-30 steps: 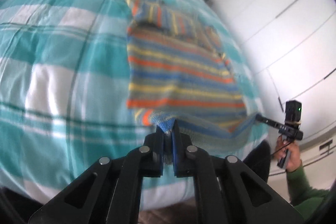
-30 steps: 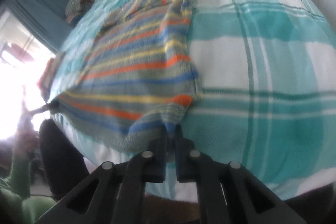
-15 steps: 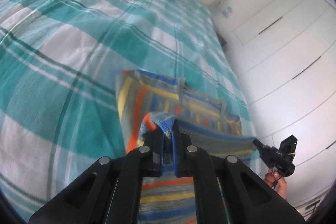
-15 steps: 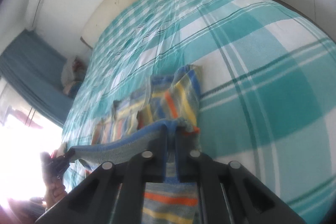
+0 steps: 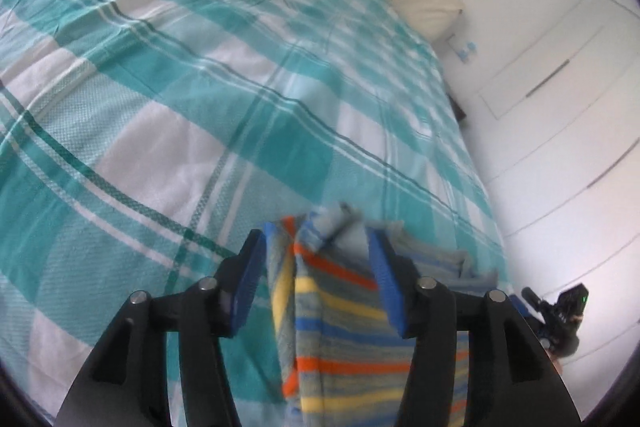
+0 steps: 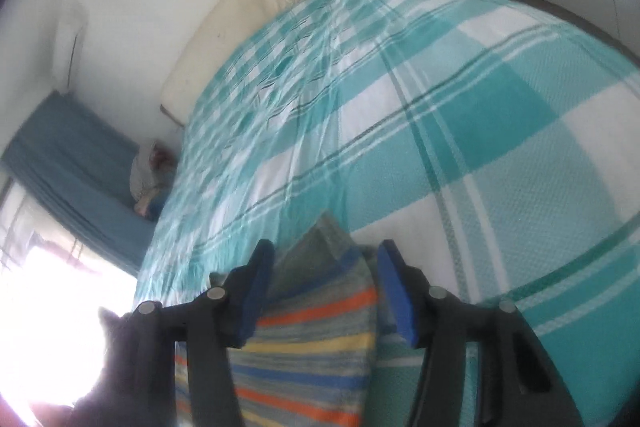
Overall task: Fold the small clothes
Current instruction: 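Fold the hem toward the collar with the left tool while the right tool grasps and folds too, then pinch the folded edge with both tools, straighten it, then open both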
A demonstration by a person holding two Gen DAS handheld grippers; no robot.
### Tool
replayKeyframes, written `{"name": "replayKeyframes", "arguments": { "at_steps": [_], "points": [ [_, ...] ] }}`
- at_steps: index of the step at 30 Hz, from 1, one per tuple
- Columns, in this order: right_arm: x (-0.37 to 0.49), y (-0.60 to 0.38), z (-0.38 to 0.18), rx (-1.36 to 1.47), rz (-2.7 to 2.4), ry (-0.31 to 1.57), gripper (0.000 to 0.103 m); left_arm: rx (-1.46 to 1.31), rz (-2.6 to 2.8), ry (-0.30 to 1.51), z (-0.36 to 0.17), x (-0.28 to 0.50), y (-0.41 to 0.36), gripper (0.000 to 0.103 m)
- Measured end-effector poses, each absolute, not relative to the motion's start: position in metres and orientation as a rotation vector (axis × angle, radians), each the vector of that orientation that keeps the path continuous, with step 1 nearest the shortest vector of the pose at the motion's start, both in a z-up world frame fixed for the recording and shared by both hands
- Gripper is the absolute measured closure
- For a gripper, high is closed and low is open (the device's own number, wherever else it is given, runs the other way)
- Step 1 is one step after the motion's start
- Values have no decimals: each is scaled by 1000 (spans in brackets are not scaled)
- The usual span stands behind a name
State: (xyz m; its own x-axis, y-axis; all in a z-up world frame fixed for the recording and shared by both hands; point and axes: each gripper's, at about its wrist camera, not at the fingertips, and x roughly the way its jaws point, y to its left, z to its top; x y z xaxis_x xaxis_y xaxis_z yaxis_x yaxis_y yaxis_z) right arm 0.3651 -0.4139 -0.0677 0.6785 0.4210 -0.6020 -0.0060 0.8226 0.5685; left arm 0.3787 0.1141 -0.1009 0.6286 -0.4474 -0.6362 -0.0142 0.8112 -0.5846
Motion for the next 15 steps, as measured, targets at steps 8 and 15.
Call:
{"name": "replayKeyframes", "arguments": {
  "at_steps": [8, 15],
  "points": [
    [293, -352, -77, 282, 339, 1017, 49, -233, -344, 975, -118, 287, 60, 41],
    [214, -357, -109, 326, 352, 991, 33, -323, -384, 923, -128, 262, 75, 63]
  ]
}}
